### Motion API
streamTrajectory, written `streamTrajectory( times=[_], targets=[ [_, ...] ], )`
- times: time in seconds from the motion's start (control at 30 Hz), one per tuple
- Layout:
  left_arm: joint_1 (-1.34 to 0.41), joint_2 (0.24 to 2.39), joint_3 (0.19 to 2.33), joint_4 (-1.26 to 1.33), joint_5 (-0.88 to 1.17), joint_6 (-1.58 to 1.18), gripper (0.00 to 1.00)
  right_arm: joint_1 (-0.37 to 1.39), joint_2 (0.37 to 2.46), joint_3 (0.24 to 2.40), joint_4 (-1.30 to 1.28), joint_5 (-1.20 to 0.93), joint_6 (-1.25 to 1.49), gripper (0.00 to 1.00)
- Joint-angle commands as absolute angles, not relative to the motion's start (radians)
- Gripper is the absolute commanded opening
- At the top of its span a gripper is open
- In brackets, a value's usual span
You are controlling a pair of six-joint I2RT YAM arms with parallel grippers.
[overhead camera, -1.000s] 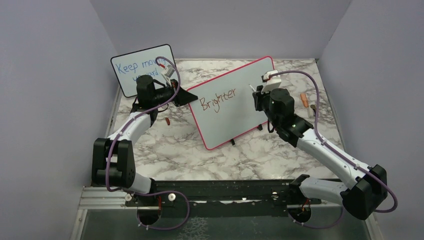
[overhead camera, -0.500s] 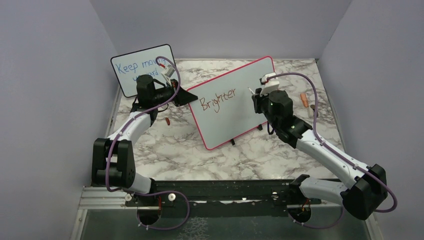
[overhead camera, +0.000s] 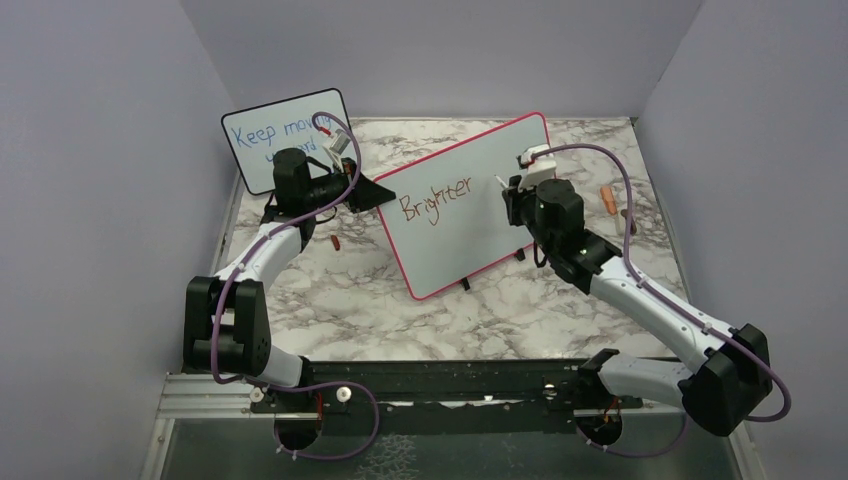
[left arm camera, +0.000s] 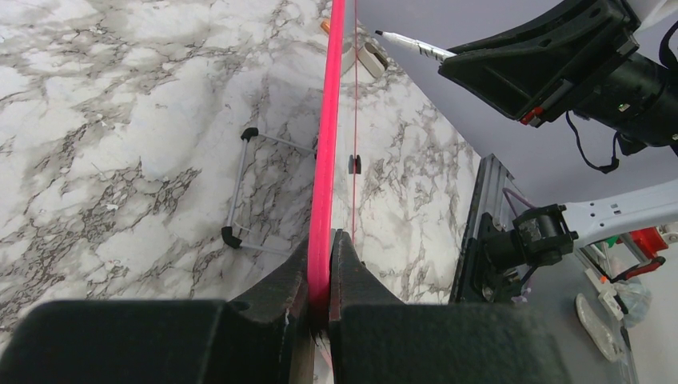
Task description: Write a sentence on the whiteboard
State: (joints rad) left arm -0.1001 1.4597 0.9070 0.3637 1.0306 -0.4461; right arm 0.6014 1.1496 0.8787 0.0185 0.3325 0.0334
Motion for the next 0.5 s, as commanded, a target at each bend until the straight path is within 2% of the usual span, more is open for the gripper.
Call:
streamTrajectory(
  times=[0.0,0.47],
  targets=[
    [-0.117,1.500,0.890,0.261,0.971,-0.351,0.00,0.590,1.168,0.893,0.050,0.290,0.025,0.01],
    [-0.117,1.503,0.892,0.256,0.971,-0.347,0.00,0.590,1.210,0.909,0.081,0.263,0.011,0.01]
  ],
)
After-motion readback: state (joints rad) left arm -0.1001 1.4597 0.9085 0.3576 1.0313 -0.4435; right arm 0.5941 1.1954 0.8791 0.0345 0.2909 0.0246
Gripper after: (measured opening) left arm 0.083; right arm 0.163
